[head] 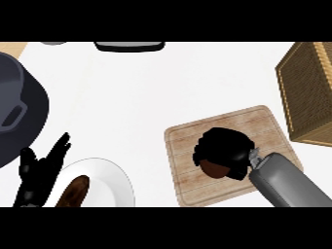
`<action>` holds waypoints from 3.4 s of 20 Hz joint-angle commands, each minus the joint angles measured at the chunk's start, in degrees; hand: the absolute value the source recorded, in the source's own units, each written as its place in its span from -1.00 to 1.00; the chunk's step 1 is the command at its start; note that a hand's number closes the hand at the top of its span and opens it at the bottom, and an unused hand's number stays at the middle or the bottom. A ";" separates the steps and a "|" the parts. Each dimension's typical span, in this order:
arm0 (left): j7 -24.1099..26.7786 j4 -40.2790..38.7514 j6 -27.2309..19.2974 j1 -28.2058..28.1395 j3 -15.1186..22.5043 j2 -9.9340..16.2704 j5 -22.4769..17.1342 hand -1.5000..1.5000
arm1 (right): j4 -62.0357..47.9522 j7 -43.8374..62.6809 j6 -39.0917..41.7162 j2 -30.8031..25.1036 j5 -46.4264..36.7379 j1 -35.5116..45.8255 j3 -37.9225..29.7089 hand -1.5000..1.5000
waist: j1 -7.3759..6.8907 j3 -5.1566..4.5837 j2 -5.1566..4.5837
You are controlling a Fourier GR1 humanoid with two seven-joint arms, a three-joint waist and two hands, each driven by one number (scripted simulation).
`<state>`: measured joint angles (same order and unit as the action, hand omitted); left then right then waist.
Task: Pick the cupcake from the cutting board and place it in the basket
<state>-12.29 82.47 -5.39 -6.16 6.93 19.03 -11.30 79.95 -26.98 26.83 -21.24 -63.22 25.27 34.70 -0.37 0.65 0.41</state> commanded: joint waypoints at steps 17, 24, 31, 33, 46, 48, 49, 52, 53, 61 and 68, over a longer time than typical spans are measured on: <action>-1.34 -0.22 -1.83 -5.65 -2.50 -2.10 0.98 0.00 | -3.18 31.79 -11.03 8.37 -5.25 -12.91 -21.24 1.00 | 5.52 -0.70 0.31; -1.11 1.97 -0.93 -6.93 -2.57 -1.30 1.00 0.00 | 13.91 40.99 -21.71 20.93 14.75 -15.80 -30.68 1.00 | 3.95 -0.29 0.48; -3.24 1.75 -0.70 -4.62 -1.08 -2.47 1.62 0.00 | 36.61 58.17 -25.00 21.18 18.38 -10.12 -32.12 1.00 | 2.27 -0.71 0.24; -1.61 -0.16 -1.02 -5.32 -1.47 -2.84 2.20 0.00 | 44.80 64.07 -17.96 21.19 19.01 -9.51 -35.43 1.00 | 2.74 -0.77 0.32; -4.74 0.97 1.10 -2.19 -2.27 -2.82 2.16 0.00 | 37.85 81.64 -5.02 1.48 31.13 15.37 -59.69 1.00 | 0.37 -0.67 -0.30; -1.27 -3.07 4.03 -1.56 -4.05 -1.99 0.74 0.00 | 32.70 80.12 -5.35 -0.49 32.35 17.17 -60.93 1.00 | 0.27 -0.69 -0.41; -0.89 -3.66 1.50 -1.38 -1.95 -3.77 3.72 0.00 | 27.99 74.82 -6.85 -2.19 33.32 15.43 -64.25 1.00 | 0.29 -0.65 -0.56; -0.36 -1.67 1.87 -3.86 -1.82 -4.05 3.87 0.00 | 25.75 73.83 -6.36 -4.51 32.55 14.86 -62.97 1.00 | -0.03 -0.66 -0.47; -0.95 -4.51 1.90 0.53 -2.86 -4.49 3.36 0.00 | 22.42 70.63 -7.28 -5.88 32.47 14.82 -63.76 1.00 | 0.17 -0.67 -0.59; 1.36 -3.76 1.82 -3.15 -2.19 -5.60 4.92 0.00 | 2.45 55.80 -12.32 -10.40 33.04 14.35 -66.80 1.00 | -0.61 -0.61 -0.85; -6.30 2.74 4.10 -1.99 -3.74 -3.33 2.52 0.00 | -6.57 52.45 -22.22 -5.34 35.43 16.76 -68.67 1.00 | -0.56 -0.61 -0.57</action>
<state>-15.55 84.66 -3.03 -6.79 3.60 15.41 -6.86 78.50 28.06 8.63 -28.36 -29.64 41.62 -32.13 -0.95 0.48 0.08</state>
